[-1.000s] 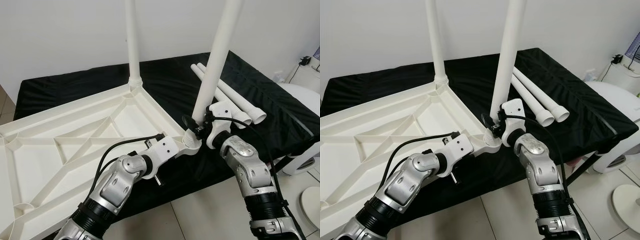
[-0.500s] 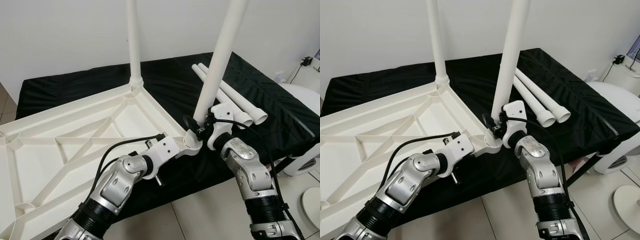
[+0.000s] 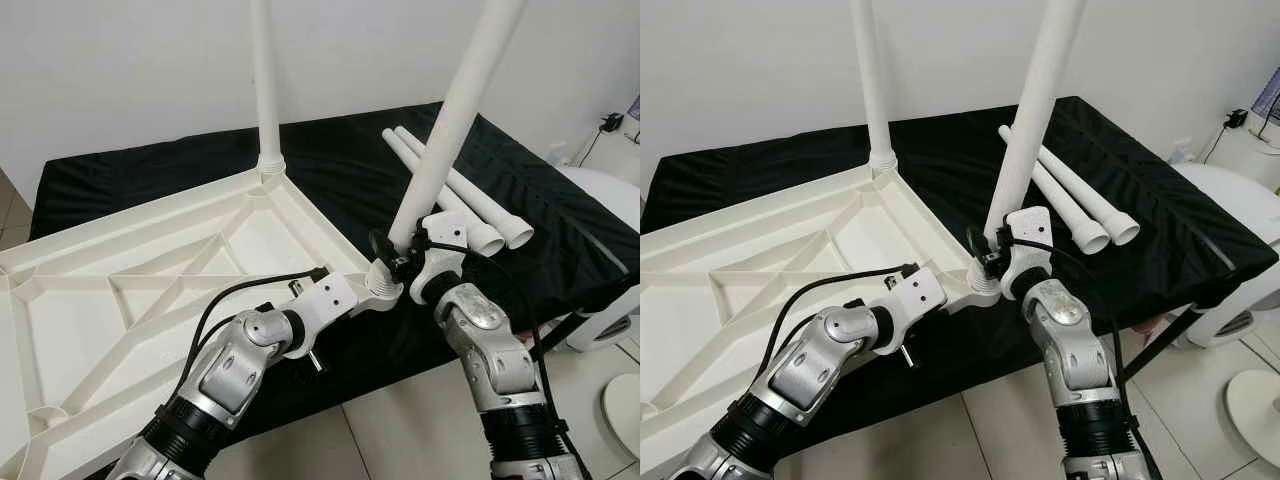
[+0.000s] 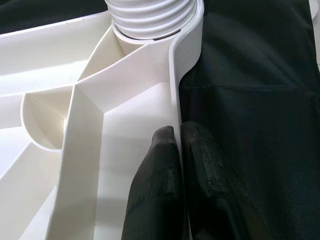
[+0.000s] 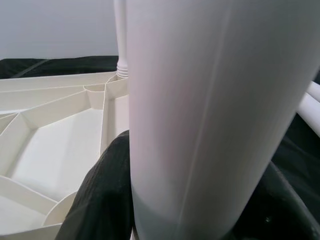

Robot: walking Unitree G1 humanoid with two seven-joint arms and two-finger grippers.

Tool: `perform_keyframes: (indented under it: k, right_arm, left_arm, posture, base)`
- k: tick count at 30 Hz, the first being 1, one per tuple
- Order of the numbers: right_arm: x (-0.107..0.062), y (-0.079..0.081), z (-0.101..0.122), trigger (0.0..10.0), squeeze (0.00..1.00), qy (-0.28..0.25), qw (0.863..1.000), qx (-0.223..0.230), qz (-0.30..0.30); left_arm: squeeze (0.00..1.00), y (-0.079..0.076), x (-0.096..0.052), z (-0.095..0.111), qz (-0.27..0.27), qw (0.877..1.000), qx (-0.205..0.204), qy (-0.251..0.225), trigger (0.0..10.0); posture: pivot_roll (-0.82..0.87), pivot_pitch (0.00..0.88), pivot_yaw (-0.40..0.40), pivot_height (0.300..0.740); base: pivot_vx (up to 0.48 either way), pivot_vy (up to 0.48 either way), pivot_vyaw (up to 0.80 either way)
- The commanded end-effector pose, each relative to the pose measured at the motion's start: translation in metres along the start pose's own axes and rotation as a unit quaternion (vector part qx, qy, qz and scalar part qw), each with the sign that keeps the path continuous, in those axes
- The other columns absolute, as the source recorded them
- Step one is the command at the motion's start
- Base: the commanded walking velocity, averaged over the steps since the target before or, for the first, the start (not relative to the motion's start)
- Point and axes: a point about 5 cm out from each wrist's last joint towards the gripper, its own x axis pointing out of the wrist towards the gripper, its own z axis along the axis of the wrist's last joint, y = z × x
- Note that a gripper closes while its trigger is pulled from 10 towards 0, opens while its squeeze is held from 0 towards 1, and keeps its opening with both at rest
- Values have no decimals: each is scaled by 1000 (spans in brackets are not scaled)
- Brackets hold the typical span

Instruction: Building children table

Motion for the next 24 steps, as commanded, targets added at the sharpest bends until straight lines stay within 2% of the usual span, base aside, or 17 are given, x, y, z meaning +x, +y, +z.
perform_keyframes:
  k: [1, 12, 24]
  right_arm:
    - [-12, 2, -48, 10000, 0, 110, 994, 25, -16]
    - [-7, -2, -44, 10000, 0, 100, 993, 35, -55]
    - [5, 3, -33, 10000, 0, 74, 992, 33, -94]
  left_arm:
    - [0, 9, -4, 12, 26, 999, 19, -19, 10000]
    - [0, 9, -4, 13, 26, 999, 18, -20, 10000]
    - [0, 8, -5, 13, 27, 999, 17, -21, 10000]
  posture:
    - [-130, 103, 36, 740]
    - [-128, 105, 38, 740]
    - [-120, 97, 29, 740]
  base:
    - [0, 0, 0]
    - [0, 0, 0]
    - [0, 0, 0]
